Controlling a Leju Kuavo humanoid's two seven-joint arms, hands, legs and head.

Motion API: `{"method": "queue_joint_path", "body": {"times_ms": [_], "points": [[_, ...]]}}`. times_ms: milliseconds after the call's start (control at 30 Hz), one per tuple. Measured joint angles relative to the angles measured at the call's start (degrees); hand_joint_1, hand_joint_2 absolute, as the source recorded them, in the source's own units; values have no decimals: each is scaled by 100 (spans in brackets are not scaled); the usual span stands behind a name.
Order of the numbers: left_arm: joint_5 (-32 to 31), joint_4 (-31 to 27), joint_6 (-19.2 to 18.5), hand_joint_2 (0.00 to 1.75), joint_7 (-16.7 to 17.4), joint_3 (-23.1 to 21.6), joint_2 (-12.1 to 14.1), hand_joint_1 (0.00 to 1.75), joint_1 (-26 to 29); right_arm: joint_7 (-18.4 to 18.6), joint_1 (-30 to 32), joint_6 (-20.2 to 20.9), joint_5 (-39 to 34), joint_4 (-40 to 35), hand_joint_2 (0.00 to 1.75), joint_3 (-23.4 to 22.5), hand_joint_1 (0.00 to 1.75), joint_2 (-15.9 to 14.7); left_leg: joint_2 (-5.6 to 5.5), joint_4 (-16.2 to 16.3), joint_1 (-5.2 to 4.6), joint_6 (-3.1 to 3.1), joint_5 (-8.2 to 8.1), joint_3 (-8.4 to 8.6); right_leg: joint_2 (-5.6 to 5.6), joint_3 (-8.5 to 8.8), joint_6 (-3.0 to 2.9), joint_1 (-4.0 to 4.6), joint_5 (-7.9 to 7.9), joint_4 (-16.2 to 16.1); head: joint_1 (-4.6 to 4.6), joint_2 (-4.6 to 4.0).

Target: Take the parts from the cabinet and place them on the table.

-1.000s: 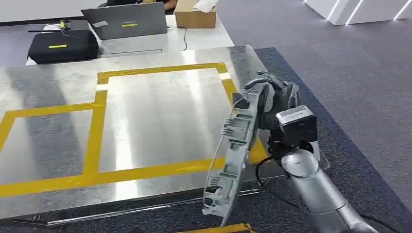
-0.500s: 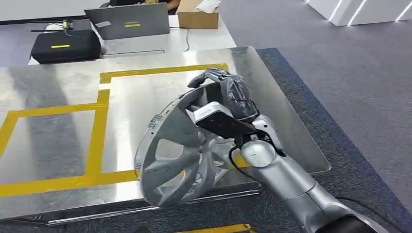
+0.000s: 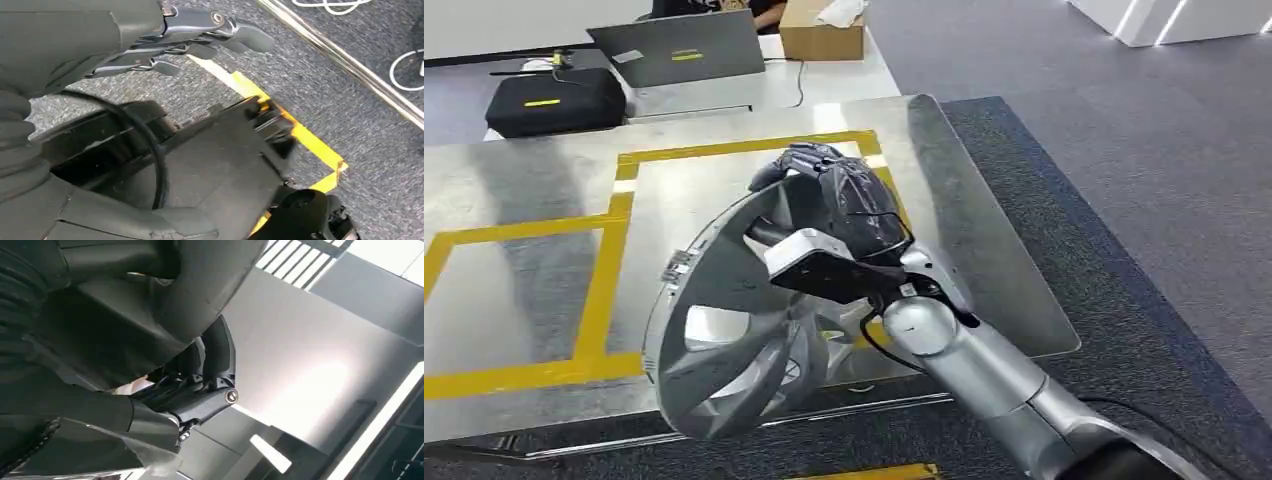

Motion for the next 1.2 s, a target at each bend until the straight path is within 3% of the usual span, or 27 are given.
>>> {"method": "queue_joint_path", "body": {"times_ms": [33, 67, 100, 167, 200, 233, 267, 333, 367, 400, 433, 467, 533, 567, 600, 700, 767, 800, 867, 1033, 1200], "points": [[0, 0, 0, 175, 0, -2, 0, 0, 0, 16, 3, 0, -24, 2, 175, 4, 175, 0, 5, 337, 0, -4, -93, -159, -40, 1, -6, 8, -5, 1, 2, 0], [0, 0, 0, 175, 0, -4, 0, 0, -1, 20, 2, -2, -50, 6, 175, 7, 175, 0, 11, 389, 0, -1, -41, -194, -82, 5, -12, 14, -11, 1, 2, 0], [0, 0, 2, 175, 0, -6, 0, 0, 0, 22, 1, -4, -74, 7, 175, 11, 175, 0, 20, 202, 0, 10, 133, -99, -122, 15, -13, 18, -18, 1, 2, 0], [-2, 0, 7, 175, 0, -13, 0, 0, 6, 22, 1, -20, -103, 18, 175, 17, 175, 0, 115, -710, -4, 51, 651, 352, -200, 64, 2, 18, -47, 1, 0, 0], [-2, 0, 11, 175, 0, -22, 0, 0, 7, 15, 1, -35, -127, 24, 175, 17, 175, 0, 305, -1152, -21, 73, 756, 554, -235, 88, 27, 24, -68, -1, 2, 0], [-4, 0, 13, 175, 2, -30, -5, 0, 1, 7, -6, -52, -149, 39, 175, 11, 175, 0, 428, -1238, -108, 91, 683, 602, -258, 77, 58, 79, -85, 10, -4, 0], [-11, -2, 18, 175, 4, -33, -4, 0, -25, 2, -15, -63, -173, 50, 175, -4, 175, 0, 401, -1293, -96, 143, 631, 609, -291, 53, 82, 82, -76, 8, 0, 0], [-28, 0, 17, 175, 9, -37, -4, 0, 7, -22, -25, -70, -201, 81, 175, -9, 175, 6, 286, -1283, -104, 184, 624, 566, -415, 86, 132, 89, -86, -28, 5, 0], [-35, 0, 18, 175, 9, -37, -4, 0, 13, -26, -31, -70, -206, 94, 175, -9, 175, 22, 228, -1323, -89, 226, 649, 586, -459, 108, 182, 87, -117, -31, 11, 0], [-37, -2, 17, 175, 9, -41, -13, 0, 25, -32, -47, -70, -210, 107, 175, -9, 175, 31, 186, -1347, -57, 255, 668, 608, -261, 39, 224, 66, -207, 53, 13, 0], [-39, -2, 18, 175, 11, -44, -9, 0, 12, -44, -81, -70, -214, 111, 175, -7, 175, 42, 141, -1348, -49, 285, 673, 600, -65, -82, 220, 63, -360, 305, 20, 0], [-48, -2, 15, 175, 11, -48, -11, 0, -5, -48, -99, -74, -232, 116, 175, -11, 175, 42, 103, -1348, -49, 315, 677, 592, 32, -307, 215, 66, -563, 755, 33, 0], [-50, -2, 11, 175, 11, -63, -24, 0, -8, -48, -91, -118, -247, 133, 175, -11, 175, 42, 7, -1346, -61, 337, 670, 592, 104, -763, 206, 83, -840, 1600, 31, 0], [-52, -2, 11, 175, 15, -79, -24, 0, -4, -52, -87, -157, -258, 140, 175, -11, 175, 42, -35, -1346, -71, 342, 667, 600, 112, -881, 191, 84, -806, 1742, 31, 0], [-52, -2, 11, 175, 17, -85, -24, 0, 0, -70, -90, -204, -293, 142, 175, -18, 175, 42, -76, -1345, -77, 347, 663, 610, 113, -862, 173, 86, -633, 1611, 26, 0], [-50, -2, 15, 175, 17, -90, -39, 0, -1, -168, -95, -526, -459, 142, 175, -129, 175, 52, -178, -1340, -92, 336, 649, 640, 144, -322, 77, 97, 125, 313, 33, 0], [-50, -2, 20, 175, 15, -90, -48, 0, 4, -227, -124, -730, -536, 142, 175, -256, 175, 66, -202, -1303, -125, 294, 640, 588, 169, -150, 44, 102, 83, 5, 24, 0], [-48, -2, 20, 175, 13, -92, -44, 0, 12, -242, -117, -799, -568, 142, 175, -321, 175, 68, -193, -1291, -130, 302, 637, 575, 181, -156, 73, 102, 116, -20, 15, 0], [-39, 0, 35, 175, 4, -92, -42, 0, 27, -286, -110, -946, -675, 151, 175, -450, 175, 68, -184, -1309, -122, 327, 641, 581, 195, -161, 77, 109, 115, -17, 13, 0], [2, 0, 72, 175, -28, -92, -44, 0, 41, -389, -141, -1544, -651, 276, 175, -848, 175, 35, -181, -1355, -115, 294, 662, 602, 192, -162, 53, 121, 108, -14, 18, 0], [11, 0, 90, 175, -31, -92, -44, 0, 57, -548, -164, -1652, -726, 601, 175, -1228, 175, -79, -180, -1360, -111, 263, 671, 599, 196, -163, 45, 124, 113, -9, 20, 0]]}}
